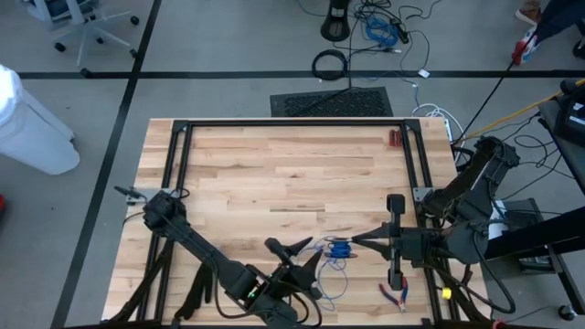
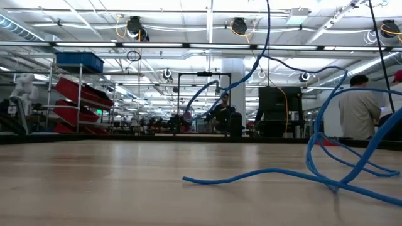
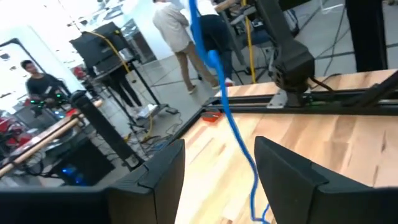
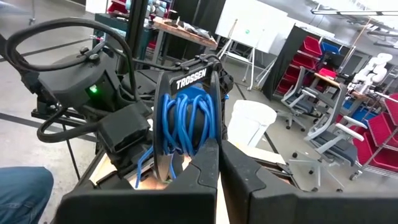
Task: Coil cords
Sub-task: Coil the blue wire onto the black spool
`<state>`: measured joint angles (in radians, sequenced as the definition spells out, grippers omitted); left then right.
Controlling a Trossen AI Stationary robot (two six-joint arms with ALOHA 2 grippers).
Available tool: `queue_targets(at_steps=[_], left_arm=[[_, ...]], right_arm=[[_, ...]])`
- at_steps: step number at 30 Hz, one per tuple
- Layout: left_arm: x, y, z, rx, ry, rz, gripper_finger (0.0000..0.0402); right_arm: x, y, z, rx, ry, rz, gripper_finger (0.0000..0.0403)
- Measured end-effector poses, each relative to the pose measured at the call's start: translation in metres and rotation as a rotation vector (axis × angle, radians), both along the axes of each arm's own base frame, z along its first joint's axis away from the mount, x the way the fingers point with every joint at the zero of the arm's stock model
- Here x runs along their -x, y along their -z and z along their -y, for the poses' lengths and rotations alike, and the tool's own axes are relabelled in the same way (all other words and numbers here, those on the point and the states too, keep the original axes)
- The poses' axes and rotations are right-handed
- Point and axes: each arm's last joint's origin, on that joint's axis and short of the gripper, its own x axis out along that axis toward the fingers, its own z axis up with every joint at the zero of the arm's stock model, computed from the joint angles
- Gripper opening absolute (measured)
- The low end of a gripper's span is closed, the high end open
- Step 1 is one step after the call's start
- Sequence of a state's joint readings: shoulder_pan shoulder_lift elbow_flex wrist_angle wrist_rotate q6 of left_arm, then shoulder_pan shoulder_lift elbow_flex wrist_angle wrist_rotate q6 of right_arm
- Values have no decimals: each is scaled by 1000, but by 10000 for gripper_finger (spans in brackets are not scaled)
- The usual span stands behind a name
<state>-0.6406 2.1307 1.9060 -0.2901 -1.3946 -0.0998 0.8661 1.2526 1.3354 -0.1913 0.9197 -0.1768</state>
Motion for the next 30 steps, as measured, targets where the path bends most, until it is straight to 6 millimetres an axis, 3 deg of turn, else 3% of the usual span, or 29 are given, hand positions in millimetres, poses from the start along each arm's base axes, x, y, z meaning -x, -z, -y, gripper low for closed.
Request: queue_targets(at_steps=[7,16,21,30], left_arm=[[3,-2,3,-28,-33,10,165],[0,-2,0,-75,-35,-39,11],[-7,-3,-10,-70,-46,-43,8],[-32,-6,-43,-2,-7,-34,3]], right_arm=[[0,0,0,0,0,0,0],[0,-1,0,-13,1,9,0],[0,-5,0,-43,16,36,0],[-6,0,1,-45,244,52,0]])
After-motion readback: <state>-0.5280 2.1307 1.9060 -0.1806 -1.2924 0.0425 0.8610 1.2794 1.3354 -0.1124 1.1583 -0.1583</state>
